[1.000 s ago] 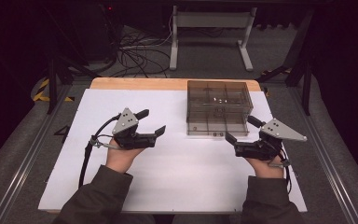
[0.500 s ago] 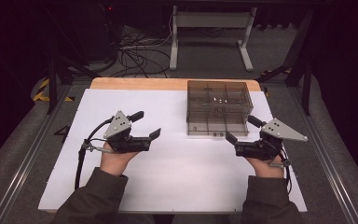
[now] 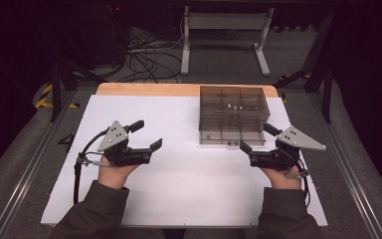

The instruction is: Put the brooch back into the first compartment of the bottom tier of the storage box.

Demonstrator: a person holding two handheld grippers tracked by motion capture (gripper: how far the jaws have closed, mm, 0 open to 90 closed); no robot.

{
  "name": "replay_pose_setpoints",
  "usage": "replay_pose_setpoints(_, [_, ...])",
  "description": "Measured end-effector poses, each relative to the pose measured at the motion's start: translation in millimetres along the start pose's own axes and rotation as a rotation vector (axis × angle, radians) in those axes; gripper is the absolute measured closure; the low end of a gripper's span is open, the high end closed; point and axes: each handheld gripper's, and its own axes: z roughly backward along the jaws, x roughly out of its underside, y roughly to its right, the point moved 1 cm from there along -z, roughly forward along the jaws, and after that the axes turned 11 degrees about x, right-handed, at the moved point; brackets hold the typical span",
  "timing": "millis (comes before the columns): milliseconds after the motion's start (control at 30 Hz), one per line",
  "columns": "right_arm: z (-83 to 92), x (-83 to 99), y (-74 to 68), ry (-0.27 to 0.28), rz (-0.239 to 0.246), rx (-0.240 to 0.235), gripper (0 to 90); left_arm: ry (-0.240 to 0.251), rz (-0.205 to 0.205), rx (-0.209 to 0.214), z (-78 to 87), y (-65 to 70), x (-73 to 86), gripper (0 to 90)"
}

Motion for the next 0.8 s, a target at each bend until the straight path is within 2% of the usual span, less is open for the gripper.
replay_pose_setpoints(433, [-1.2,0.6,-0.6,0.002,0.002,-0.001,2.1,0.004,-0.002,-0.011,17.6,1.4,4.9,13.9])
replay_pose_setpoints(800, [-3.0,1.6,-1.8,-0.005,0.007,-0.001,2.1,0.016,0.003,-0.031,35.3,-2.6,6.2,13.8])
